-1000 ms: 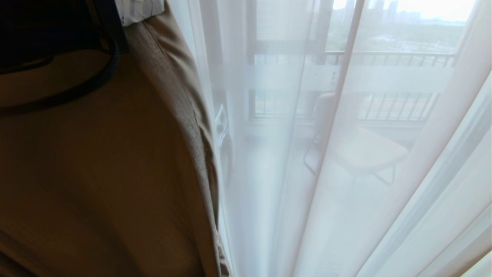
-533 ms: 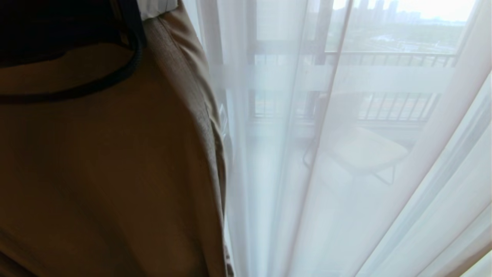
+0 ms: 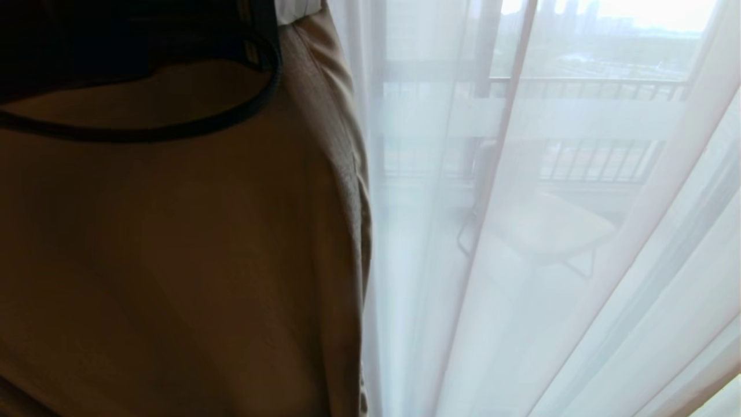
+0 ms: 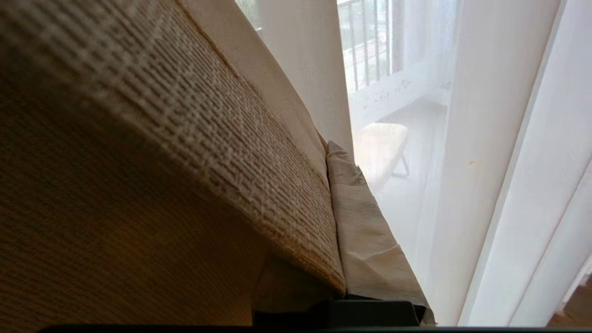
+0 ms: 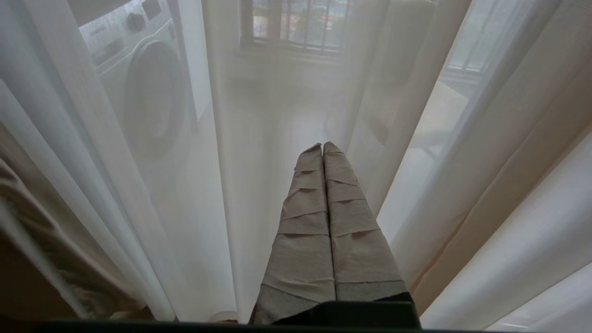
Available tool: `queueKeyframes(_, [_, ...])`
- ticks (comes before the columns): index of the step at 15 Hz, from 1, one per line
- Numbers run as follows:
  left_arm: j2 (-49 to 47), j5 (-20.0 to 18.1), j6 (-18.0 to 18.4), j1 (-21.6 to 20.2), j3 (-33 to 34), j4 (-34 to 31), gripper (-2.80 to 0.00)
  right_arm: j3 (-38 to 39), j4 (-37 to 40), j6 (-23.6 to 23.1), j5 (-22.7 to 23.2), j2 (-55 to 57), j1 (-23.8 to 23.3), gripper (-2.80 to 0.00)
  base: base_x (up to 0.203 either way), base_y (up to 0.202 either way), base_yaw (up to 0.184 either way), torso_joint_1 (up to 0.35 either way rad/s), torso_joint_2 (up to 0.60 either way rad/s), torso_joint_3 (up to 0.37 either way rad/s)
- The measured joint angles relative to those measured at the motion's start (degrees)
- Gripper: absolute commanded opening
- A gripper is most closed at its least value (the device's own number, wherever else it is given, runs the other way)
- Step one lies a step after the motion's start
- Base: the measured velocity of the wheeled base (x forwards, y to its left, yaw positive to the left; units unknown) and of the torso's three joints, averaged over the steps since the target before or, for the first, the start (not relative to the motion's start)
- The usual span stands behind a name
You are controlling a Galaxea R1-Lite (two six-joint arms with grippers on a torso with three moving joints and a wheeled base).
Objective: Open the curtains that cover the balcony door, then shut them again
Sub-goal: Close the outer curtains on both sides
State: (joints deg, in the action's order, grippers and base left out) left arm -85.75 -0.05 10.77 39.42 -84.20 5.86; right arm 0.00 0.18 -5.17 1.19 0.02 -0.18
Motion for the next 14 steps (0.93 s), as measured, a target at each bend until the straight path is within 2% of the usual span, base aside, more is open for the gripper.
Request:
queueKeyframes(4, [-1.02,1.80,0.00,1.70,-0.63,-0.24,-2.80,0.00,0.02,0.00,-0.01,0.00,0.00,-2.80,0.000,0.000,0.000,0.000,0.00,0.000])
queueKeyframes(9, [-1.01,4.21,0.00,1.57,-1.46,0.04,-2.80,0.00,0.00,0.01,0.01,0.00,0.00,-2.80,0.000,0.000,0.000,0.000,0.00,0.000])
queueKeyframes(14, [0.48,4.73,0.00,-2.95,-3.64,0.22,-2.80,0.00,0.00,0.02,-0.01,0.00,0.00,-2.80,0.000,0.000,0.000,0.000,0.00,0.000])
